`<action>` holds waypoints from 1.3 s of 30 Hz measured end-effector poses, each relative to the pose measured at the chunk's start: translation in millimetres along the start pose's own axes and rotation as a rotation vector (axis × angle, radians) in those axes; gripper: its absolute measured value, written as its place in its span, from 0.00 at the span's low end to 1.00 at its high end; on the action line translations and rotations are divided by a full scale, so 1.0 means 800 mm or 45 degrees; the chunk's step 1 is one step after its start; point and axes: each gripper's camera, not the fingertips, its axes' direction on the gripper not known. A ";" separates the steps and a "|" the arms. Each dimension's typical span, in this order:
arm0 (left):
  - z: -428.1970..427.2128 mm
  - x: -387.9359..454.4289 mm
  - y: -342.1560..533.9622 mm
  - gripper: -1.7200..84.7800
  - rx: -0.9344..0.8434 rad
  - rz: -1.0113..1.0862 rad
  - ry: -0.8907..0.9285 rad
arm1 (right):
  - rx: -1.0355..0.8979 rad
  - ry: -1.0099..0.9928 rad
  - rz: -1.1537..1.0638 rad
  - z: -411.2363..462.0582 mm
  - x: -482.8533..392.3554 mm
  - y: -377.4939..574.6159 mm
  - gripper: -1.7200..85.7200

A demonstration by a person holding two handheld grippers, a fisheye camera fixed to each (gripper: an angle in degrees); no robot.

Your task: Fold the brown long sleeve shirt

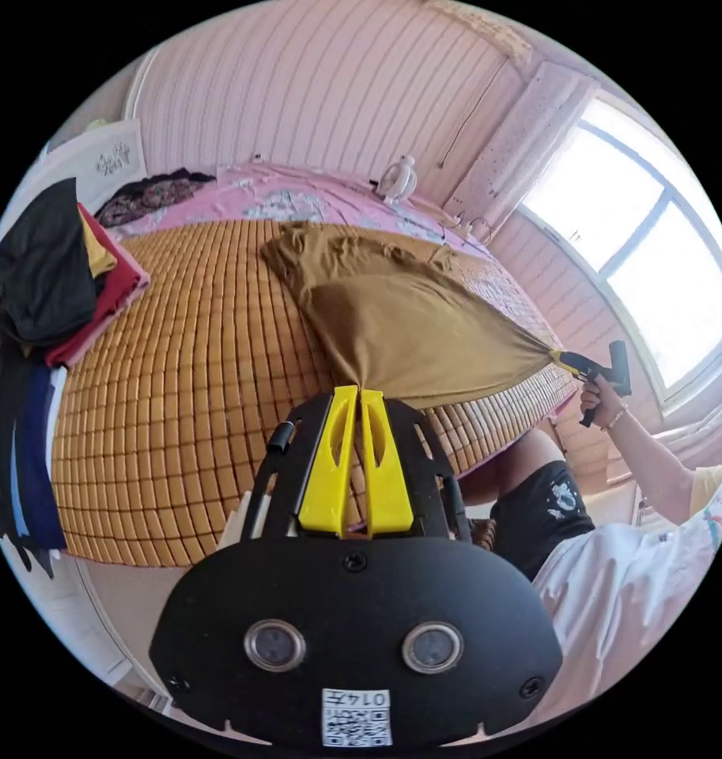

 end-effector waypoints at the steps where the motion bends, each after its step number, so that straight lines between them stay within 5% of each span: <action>1: 0.027 -0.010 0.017 0.01 -0.077 -0.046 0.021 | -0.052 0.010 0.058 0.013 0.014 0.012 0.03; 6: 0.091 -0.032 0.062 0.01 -0.355 -0.106 0.027 | -0.241 0.123 0.090 0.048 0.030 0.029 0.03; 26: 0.139 -0.131 0.074 0.03 -0.520 -0.129 0.022 | -0.632 0.366 -0.162 0.139 -0.003 -0.009 0.05; 39: 0.113 -0.191 0.118 0.05 -0.310 -0.137 0.080 | -0.636 0.420 -0.105 0.140 0.006 -0.029 0.11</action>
